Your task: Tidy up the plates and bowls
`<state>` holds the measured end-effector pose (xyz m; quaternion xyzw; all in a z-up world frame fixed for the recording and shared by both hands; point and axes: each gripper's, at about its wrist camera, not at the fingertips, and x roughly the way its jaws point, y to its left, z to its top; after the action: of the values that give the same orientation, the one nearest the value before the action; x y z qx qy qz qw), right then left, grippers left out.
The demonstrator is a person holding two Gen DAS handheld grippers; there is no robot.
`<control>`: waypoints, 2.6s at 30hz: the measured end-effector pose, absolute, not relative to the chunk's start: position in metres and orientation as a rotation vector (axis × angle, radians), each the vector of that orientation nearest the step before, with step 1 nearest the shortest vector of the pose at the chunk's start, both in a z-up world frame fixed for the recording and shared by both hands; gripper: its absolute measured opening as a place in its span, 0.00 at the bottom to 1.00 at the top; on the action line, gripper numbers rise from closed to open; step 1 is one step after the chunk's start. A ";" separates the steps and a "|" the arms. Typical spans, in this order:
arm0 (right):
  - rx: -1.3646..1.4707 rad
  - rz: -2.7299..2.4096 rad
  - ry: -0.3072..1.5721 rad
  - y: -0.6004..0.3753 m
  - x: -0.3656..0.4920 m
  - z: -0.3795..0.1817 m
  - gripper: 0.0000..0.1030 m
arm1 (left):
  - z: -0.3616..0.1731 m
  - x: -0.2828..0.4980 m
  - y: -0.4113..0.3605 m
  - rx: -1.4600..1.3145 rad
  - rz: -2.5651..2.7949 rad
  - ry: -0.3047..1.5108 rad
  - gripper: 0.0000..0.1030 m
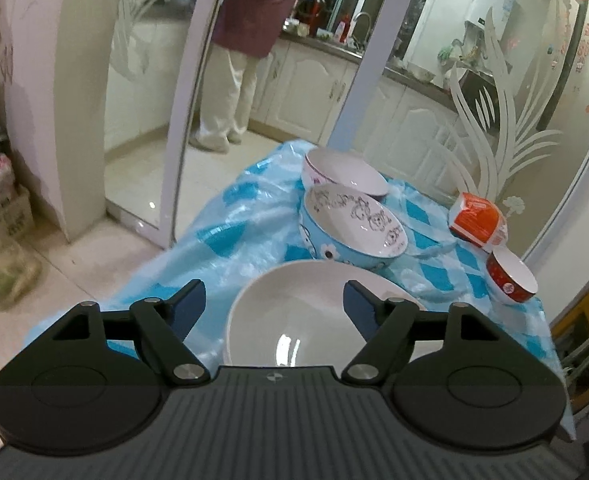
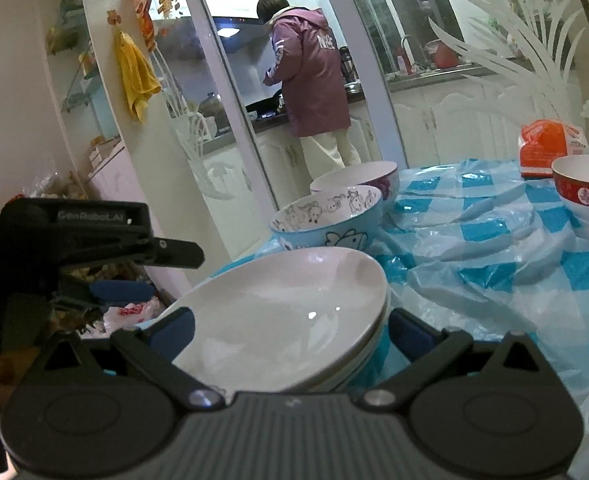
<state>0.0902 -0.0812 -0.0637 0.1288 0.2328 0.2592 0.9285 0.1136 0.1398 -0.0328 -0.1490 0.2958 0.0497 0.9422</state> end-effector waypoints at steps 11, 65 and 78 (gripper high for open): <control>0.308 0.421 0.358 -0.133 0.089 -0.064 0.99 | -0.018 0.090 0.115 -0.246 0.105 0.438 0.99; 0.601 0.435 0.582 -0.171 0.235 -0.033 0.99 | -0.015 0.256 0.170 -0.373 -0.044 0.615 0.98; 0.693 0.483 0.745 -0.126 0.336 -0.055 0.90 | -0.049 0.339 0.177 -0.445 -0.060 0.772 0.63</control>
<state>0.3360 -0.1257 -0.0551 0.3283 0.3533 0.2291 0.8455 0.3393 0.1770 -0.0492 -0.2152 0.3732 -0.0289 0.9020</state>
